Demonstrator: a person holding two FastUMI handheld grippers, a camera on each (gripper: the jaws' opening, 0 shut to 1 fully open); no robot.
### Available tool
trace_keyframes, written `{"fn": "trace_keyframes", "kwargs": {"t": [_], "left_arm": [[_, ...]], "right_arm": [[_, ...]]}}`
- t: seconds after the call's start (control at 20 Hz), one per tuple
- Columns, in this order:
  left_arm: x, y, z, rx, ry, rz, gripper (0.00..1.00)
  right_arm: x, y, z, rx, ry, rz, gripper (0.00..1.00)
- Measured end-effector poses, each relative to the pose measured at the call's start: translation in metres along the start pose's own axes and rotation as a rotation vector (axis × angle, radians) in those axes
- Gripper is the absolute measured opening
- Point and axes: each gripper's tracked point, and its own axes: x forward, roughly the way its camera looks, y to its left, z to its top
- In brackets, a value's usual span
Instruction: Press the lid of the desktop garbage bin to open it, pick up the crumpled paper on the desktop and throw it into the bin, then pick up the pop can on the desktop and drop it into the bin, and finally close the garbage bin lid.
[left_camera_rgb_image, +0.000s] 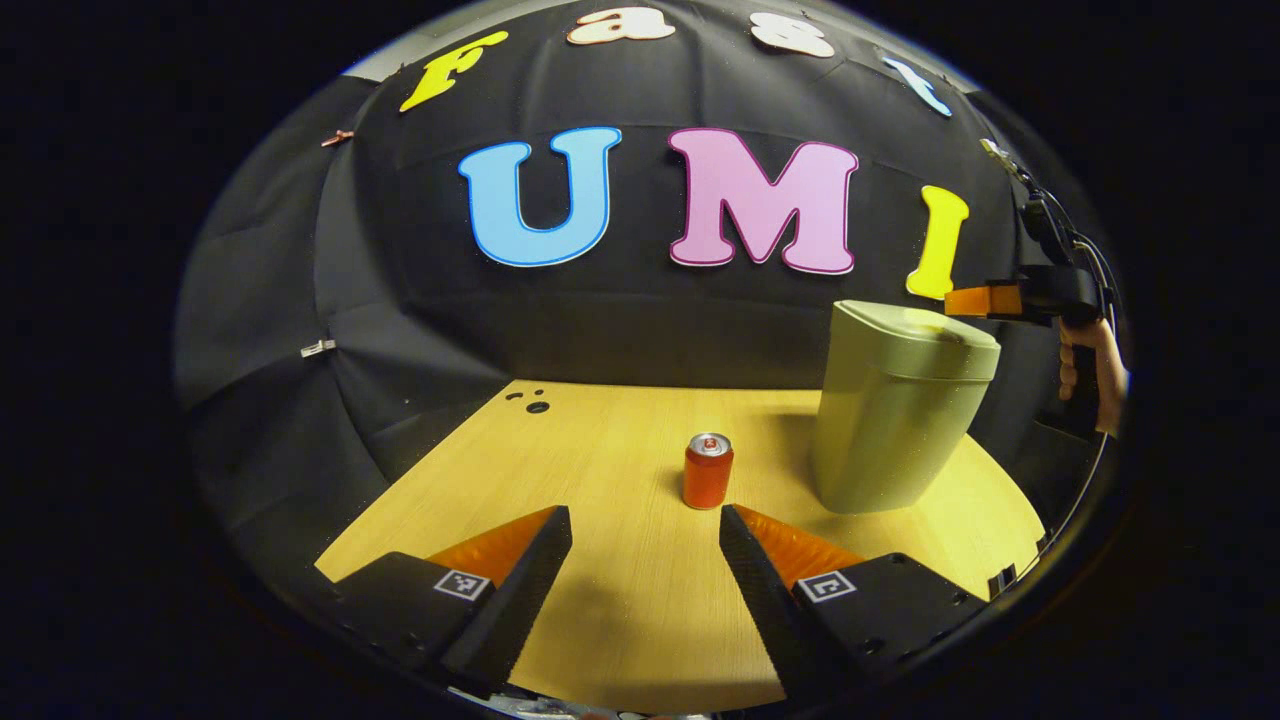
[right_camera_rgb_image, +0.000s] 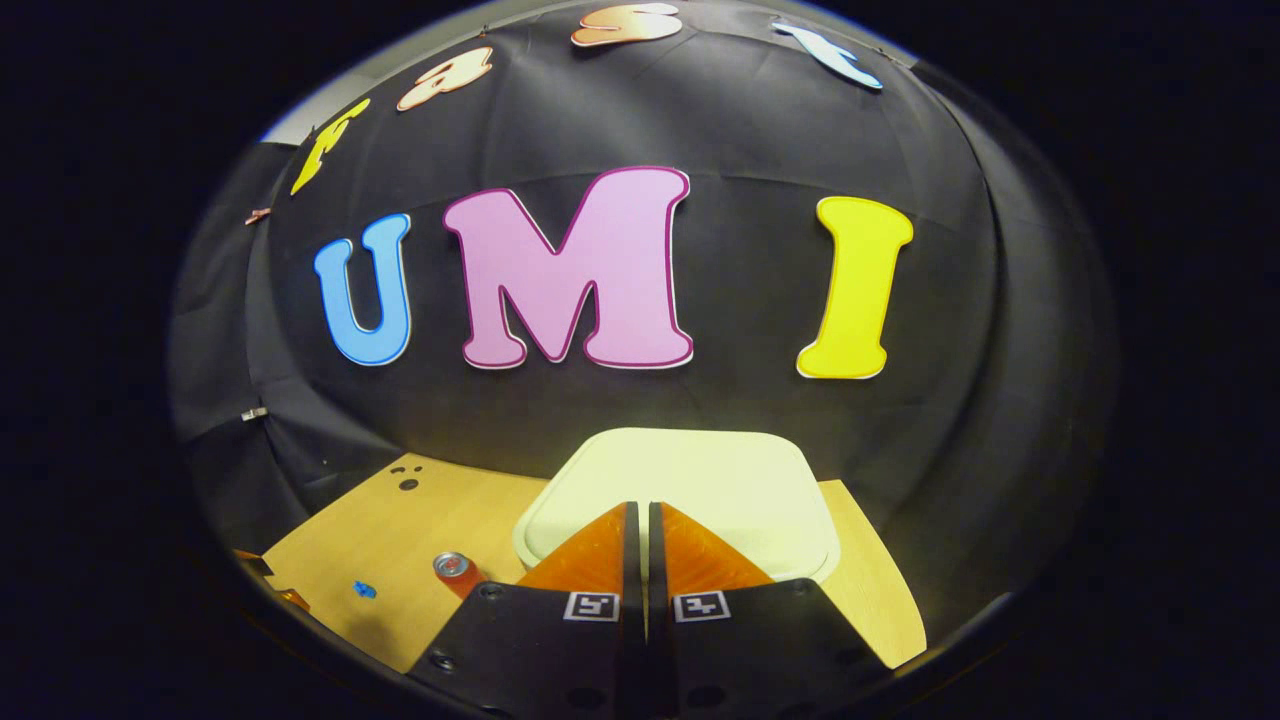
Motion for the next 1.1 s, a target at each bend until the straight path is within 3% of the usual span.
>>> {"fn": "trace_keyframes", "kwargs": {"t": [0.15,0.45,0.6,0.7,1.1], "left_arm": [[-0.005,-0.003,-0.005,0.009,0.011,0.035,0.96],[-0.005,-0.006,0.005,-0.05,0.015,0.125,0.95],[0.001,-0.018,0.013,-0.065,0.002,0.122,0.99],[0.002,-0.014,0.024,-0.032,-0.028,0.123,0.95],[0.007,0.003,0.026,-0.042,-0.035,0.083,0.96]], "right_arm": [[0.006,-0.002,-0.016,0.001,0.041,0.019,0.05],[0.005,-0.003,-0.015,0.017,-0.002,0.038,0.05],[0.005,-0.004,-0.015,-0.019,-0.018,0.046,0.05],[0.005,-0.003,-0.015,-0.022,-0.027,0.051,0.05],[0.006,-0.004,-0.015,-0.081,-0.028,-0.007,0.05]]}}
